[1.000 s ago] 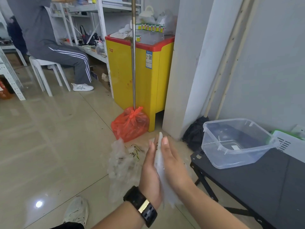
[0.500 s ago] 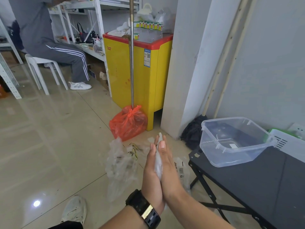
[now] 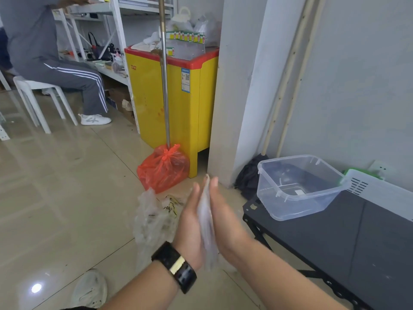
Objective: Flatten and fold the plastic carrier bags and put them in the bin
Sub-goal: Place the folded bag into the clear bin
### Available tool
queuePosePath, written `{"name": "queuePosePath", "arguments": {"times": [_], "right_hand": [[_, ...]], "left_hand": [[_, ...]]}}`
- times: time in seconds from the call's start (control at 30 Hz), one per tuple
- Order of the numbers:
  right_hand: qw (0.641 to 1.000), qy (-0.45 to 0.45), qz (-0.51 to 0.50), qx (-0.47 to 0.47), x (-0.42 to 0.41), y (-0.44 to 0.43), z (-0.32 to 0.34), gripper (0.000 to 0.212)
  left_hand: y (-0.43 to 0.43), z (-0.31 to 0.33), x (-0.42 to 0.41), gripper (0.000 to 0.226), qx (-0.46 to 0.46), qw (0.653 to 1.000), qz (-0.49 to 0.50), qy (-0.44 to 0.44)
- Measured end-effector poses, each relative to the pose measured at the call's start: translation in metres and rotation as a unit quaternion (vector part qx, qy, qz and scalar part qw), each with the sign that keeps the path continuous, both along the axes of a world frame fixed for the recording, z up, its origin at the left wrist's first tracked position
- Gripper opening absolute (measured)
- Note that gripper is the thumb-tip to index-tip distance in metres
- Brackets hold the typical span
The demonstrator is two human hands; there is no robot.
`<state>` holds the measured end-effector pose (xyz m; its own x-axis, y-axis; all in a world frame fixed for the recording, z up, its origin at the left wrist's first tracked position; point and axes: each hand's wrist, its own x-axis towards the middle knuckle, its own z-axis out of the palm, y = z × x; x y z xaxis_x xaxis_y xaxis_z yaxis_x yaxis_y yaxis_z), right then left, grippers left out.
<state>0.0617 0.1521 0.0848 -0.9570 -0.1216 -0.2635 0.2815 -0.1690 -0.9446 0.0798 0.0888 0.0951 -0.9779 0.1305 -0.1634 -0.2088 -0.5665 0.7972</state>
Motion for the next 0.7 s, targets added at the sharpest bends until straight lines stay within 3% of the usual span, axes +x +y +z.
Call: {"name": "queuePosePath", "arguments": {"times": [0.13,0.2,0.27,0.33,0.37,0.5,0.6,0.7], "right_hand": [[0.992,-0.003,-0.083,0.090,-0.017,0.045,0.030,0.055],[0.992,-0.009,-0.066,0.112,-0.023,0.064,0.038,0.055],[0.991,-0.006,-0.034,0.131,-0.026,0.078,0.049,0.041],[0.986,0.008,-0.020,0.166,-0.028,0.088,0.057,0.022],[0.984,0.013,-0.026,0.178,-0.031,0.094,0.058,0.016],[0.969,0.052,-0.092,0.221,-0.054,0.127,0.049,0.013],[0.934,0.078,-0.207,0.280,-0.071,0.167,0.045,0.020],[0.873,0.075,-0.316,0.365,-0.084,0.214,0.039,0.026]], "left_hand": [[-0.026,0.025,-0.025,0.067,0.080,0.996,-0.032,-0.036],[-0.043,0.021,-0.044,0.079,0.033,0.999,0.000,-0.041],[-0.047,0.034,-0.047,0.071,0.015,1.000,-0.007,-0.024],[-0.036,0.033,-0.046,0.076,0.026,0.995,-0.101,-0.001],[-0.028,0.032,-0.039,0.080,0.057,0.988,-0.140,-0.002],[-0.033,0.024,-0.066,0.074,-0.004,0.991,-0.134,-0.018],[-0.029,0.010,-0.078,0.068,-0.075,0.988,-0.124,-0.044],[-0.025,0.004,-0.089,0.065,-0.101,0.985,-0.135,-0.043]]}}
